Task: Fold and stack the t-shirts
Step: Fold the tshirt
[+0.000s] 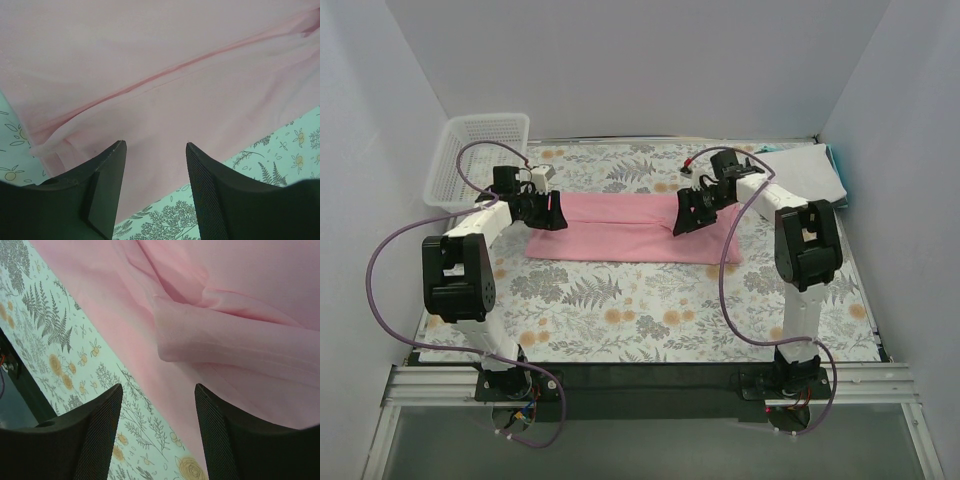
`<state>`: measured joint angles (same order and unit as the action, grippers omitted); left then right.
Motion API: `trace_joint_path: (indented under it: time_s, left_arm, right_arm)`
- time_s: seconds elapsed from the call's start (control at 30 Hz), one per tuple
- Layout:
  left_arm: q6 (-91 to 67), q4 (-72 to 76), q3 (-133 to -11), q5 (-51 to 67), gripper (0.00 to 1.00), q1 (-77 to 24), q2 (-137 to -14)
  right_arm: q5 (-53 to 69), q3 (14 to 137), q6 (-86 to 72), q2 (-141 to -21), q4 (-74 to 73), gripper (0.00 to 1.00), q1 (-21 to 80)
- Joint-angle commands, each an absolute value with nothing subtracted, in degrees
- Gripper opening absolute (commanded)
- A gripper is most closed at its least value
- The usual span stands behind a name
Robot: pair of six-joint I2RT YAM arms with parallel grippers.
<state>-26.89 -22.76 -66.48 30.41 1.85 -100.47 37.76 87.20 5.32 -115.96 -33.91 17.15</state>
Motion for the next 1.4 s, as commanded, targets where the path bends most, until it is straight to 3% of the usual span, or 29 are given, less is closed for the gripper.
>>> trace_joint_path:
  time_s: [0.0,0.17,0.37,0.47,0.5,0.53,0.77,1.0,1.07,1.1,1.2,1.37]
  left_arm:
    - [-27.16,-21.97,-66.71,30.41,0.49,2.02,-96.68]
    - [-27.60,-21.36,-66.10,30.50,0.49,2.02,-96.94]
    - [-26.98,-21.27,-65.74,29.62,0.49,2.02,-96.77]
    - [-26.81,-21.36,-65.65,29.27,0.49,2.20,-96.94]
    - [-26.81,-21.36,-65.83,29.01,0.49,2.20,-96.94]
    - [-26.72,-21.36,-65.74,28.92,0.49,2.20,-96.94]
    - [-26.37,-21.36,-66.09,27.25,0.49,2.55,-96.68]
    - [-25.23,-21.18,-66.71,24.18,0.48,3.34,-97.47]
    - [-24.88,-20.57,-66.80,22.68,0.47,3.34,-98.43]
    - [-24.70,-20.39,-66.97,22.24,0.47,3.34,-99.57]
    - [-24.00,-20.22,-68.55,22.06,0.47,3.34,-102.90]
    - [-23.91,-19.60,-73.20,22.76,0.40,3.34,-108.36]
  right_arm:
    - [39.90,91.05,3.34,-118.47,-34.45,0.57,18.02]
    - [40.34,93.86,1.85,-121.55,-32.26,0.56,18.46]
    - [40.52,97.91,0.35,-123.92,-31.12,0.40,18.46]
    - [39.99,100.45,-0.95,-125.68,-30.06,0.22,18.46]
    - [39.82,101.24,-1.05,-126.29,-29.62,0.08,18.46]
    - [39.55,102.73,-1.40,-127.69,-29.36,0.01,18.46]
    - [36.23,103.44,-5.44,-130.34,-19.52,0.01,18.37]
    - [28.04,102.75,-4.84,-131.22,-18.63,0.01,18.37]
    - [26.72,102.31,-4.40,-130.78,-18.90,0.12,18.46]
    - [26.54,101.87,-3.87,-130.61,-19.94,0.29,18.46]
    - [26.28,100.73,-1.94,-127.45,-22.13,0.46,18.37]
    - [25.76,94.14,3.33,-114.81,-25.83,0.52,18.37]
